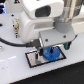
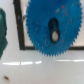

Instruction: Insert the blue gear onto the right peg, followed by the red gear

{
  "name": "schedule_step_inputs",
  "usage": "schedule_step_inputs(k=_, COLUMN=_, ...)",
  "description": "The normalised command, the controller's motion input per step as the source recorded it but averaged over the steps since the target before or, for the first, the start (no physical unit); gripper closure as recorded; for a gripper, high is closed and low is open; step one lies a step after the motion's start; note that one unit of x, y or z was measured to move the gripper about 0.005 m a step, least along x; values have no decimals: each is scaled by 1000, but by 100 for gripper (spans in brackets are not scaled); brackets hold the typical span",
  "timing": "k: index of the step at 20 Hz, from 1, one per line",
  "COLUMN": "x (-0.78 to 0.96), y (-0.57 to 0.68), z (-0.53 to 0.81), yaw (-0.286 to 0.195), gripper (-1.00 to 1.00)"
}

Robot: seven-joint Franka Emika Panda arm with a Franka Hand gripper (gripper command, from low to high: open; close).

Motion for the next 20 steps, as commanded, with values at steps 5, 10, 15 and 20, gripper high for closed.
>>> schedule_step_inputs(k=5, x=-461, y=207, z=278, yaw=0, gripper=-100)
schedule_step_inputs(k=10, x=-697, y=180, z=104, yaw=0, gripper=-100)
schedule_step_inputs(k=15, x=-735, y=94, z=10, yaw=0, gripper=-100)
schedule_step_inputs(k=20, x=-673, y=39, z=-103, yaw=0, gripper=-100)
